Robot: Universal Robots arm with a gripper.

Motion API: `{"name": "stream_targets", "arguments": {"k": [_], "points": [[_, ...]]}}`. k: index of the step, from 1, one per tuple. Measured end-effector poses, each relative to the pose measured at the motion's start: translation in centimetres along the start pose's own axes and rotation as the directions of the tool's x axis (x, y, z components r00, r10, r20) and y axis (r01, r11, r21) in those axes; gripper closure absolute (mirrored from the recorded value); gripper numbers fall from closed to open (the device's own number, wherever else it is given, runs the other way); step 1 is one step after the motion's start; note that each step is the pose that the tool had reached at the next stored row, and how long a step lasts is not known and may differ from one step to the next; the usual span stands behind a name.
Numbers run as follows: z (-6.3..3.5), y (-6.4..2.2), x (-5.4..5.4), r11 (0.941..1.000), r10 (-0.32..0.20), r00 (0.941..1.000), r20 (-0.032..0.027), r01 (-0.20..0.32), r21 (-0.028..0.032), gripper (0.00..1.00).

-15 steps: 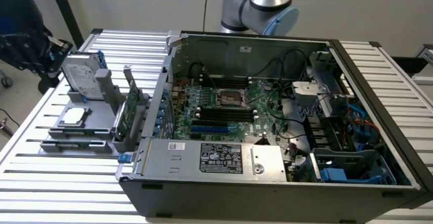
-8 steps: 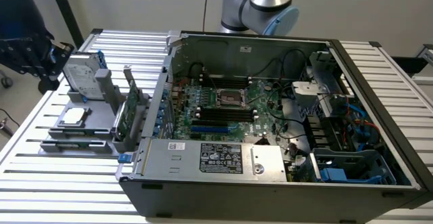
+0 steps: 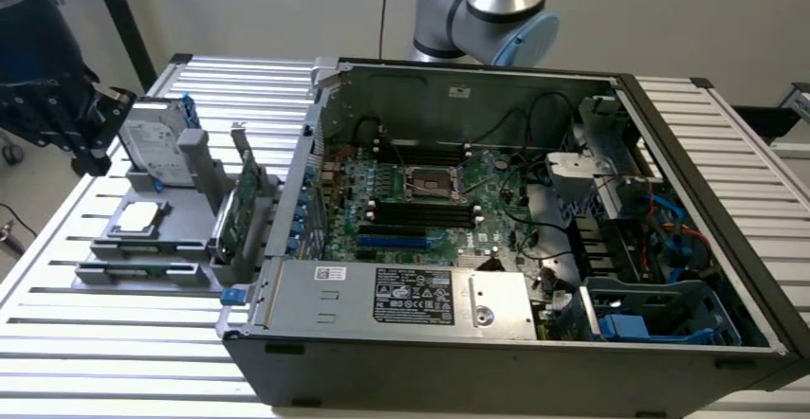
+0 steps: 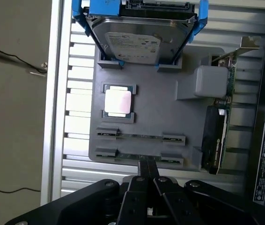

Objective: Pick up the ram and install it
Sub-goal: 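Pick up the ram and move it above insertion slot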

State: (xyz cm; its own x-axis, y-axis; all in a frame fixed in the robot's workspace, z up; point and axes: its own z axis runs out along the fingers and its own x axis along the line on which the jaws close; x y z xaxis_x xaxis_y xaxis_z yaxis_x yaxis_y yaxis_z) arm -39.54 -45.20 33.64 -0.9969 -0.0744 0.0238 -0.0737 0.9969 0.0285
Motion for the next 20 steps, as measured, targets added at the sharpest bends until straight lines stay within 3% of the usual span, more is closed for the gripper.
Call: {"name": "stream_targets", "arguments": {"k": [13, 17, 20], "points": [[0.02, 0.00, 0.00, 1.0000, -0.003, 1.0000, -0.0003, 0.003, 0.0002, 0.89], [0.05, -0.01, 0.00, 0.9976, -0.069, 0.9976, -0.0020, 0.069, 0.0016, 0.89], [0.06, 0.00, 0.00, 0.9922, -0.124, 0.9922, -0.0037, 0.124, 0.0028, 0.89]]}}
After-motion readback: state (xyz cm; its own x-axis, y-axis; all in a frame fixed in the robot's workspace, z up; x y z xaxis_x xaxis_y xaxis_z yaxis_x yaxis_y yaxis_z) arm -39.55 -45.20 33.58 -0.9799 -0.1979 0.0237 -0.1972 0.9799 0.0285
